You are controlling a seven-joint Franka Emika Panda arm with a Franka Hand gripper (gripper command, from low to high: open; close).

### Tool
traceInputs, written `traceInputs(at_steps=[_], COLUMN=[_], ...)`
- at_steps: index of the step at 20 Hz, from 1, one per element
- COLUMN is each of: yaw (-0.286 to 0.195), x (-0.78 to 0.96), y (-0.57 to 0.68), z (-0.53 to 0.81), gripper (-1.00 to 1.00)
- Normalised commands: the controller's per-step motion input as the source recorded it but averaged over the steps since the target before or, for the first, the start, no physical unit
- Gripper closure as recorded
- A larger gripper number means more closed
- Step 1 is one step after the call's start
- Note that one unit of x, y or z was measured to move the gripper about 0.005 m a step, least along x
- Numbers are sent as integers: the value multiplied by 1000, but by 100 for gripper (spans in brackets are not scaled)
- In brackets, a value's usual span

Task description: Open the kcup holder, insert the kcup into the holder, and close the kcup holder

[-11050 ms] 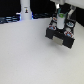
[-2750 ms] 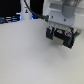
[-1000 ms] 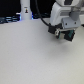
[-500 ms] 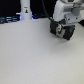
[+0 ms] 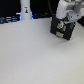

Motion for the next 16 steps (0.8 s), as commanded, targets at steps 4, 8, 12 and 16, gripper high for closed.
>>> traceInputs(at_steps=[4,8,12,16], yaw=[69,49,10,-35], x=[-743,-587,-29,111], y=[512,472,442,235], z=[-11,134,810,884], gripper=[-100,-100,-100,-100])
